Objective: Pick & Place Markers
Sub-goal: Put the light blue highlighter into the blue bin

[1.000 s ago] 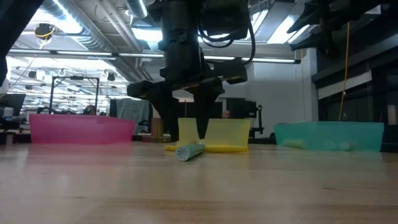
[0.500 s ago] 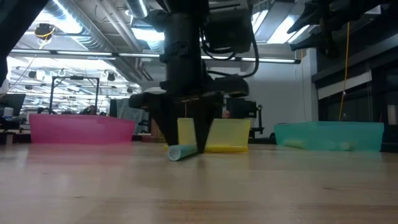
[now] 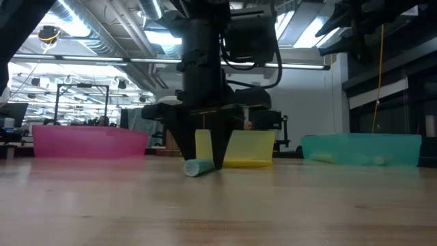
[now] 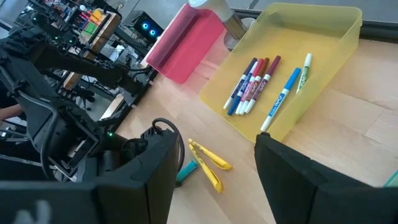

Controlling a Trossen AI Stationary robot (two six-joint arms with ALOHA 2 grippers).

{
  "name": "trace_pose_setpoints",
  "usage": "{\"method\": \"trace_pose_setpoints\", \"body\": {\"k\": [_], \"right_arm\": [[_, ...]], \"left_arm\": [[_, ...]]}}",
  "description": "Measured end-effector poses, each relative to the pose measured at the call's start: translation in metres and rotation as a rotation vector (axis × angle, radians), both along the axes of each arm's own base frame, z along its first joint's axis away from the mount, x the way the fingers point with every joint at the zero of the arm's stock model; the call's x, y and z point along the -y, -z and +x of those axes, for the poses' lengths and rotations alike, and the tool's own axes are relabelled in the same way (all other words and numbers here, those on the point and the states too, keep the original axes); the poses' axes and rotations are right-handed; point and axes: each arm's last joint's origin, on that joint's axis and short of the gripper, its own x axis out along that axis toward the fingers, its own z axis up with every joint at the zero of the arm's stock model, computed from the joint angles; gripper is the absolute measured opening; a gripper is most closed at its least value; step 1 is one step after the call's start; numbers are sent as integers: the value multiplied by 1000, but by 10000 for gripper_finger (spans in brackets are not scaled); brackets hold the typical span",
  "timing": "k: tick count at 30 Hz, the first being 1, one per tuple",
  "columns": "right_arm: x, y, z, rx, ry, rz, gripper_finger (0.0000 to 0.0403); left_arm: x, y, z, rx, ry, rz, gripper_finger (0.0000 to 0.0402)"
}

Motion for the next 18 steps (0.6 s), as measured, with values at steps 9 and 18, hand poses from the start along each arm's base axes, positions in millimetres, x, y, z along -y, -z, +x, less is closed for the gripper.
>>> {"method": "trace_pose_setpoints", "body": {"k": [9, 18], "right_arm": [[0, 0, 0, 0, -1, -3, 205], [0, 0, 0, 0, -2, -4, 205]], "left_arm": [[0, 0, -1, -12, 38, -8, 80], [1, 0, -1, -7, 45, -11, 55]]}}
